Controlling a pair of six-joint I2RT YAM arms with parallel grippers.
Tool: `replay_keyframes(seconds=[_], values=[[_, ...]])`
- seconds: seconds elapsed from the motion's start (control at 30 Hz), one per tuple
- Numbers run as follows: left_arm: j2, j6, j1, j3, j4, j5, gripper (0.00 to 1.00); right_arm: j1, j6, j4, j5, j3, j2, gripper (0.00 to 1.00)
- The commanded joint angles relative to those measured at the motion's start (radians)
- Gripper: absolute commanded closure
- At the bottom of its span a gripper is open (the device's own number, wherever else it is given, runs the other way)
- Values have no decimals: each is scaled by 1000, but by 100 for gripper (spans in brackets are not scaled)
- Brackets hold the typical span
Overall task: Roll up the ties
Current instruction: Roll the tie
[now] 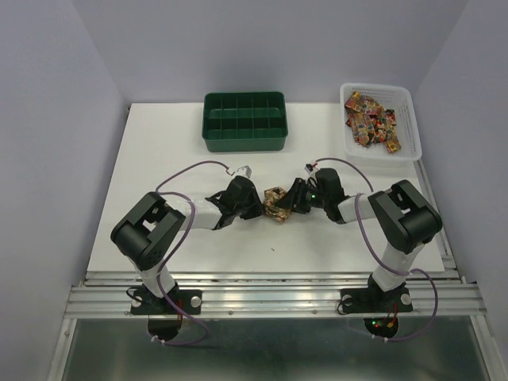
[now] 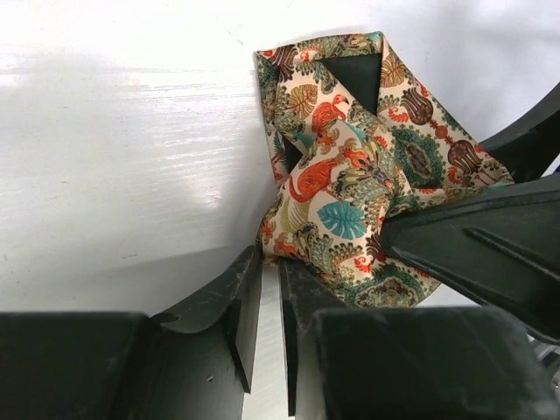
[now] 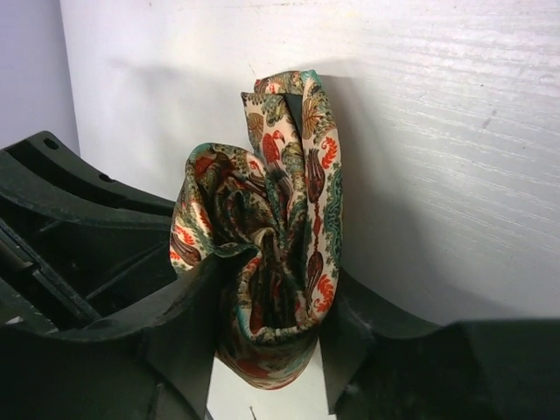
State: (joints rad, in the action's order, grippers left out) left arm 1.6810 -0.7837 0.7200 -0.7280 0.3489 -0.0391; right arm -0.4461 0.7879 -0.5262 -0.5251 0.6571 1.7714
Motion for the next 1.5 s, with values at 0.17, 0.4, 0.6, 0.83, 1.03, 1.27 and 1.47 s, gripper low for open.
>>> replay_keyframes(seconds=[0.17,0.4,0.6,0.83,1.03,1.27,1.47], values=[[11,-8,4,-8,7,25,74,-20,33,-75,-62,-79,-1,99],[-13,-15,2,12,12,15,73,-23,27,-74,-35,-80,-24,92],[-17,-41,6,32,18,25,73,-23,33,-43,-36,-71,-10,53],[-9,-80,12,29,10,64,74,-25,-2,37,55,-54,-71,40],[-10,-72,16,25,4,65,74,-25,-68,258,284,-24,-188,36],[-24,-49,41,15,-10,74,74,-25,-110,345,389,-2,-311,35],[-46,-45,45,19,-16,73,74,-25,-177,339,347,4,-354,35]])
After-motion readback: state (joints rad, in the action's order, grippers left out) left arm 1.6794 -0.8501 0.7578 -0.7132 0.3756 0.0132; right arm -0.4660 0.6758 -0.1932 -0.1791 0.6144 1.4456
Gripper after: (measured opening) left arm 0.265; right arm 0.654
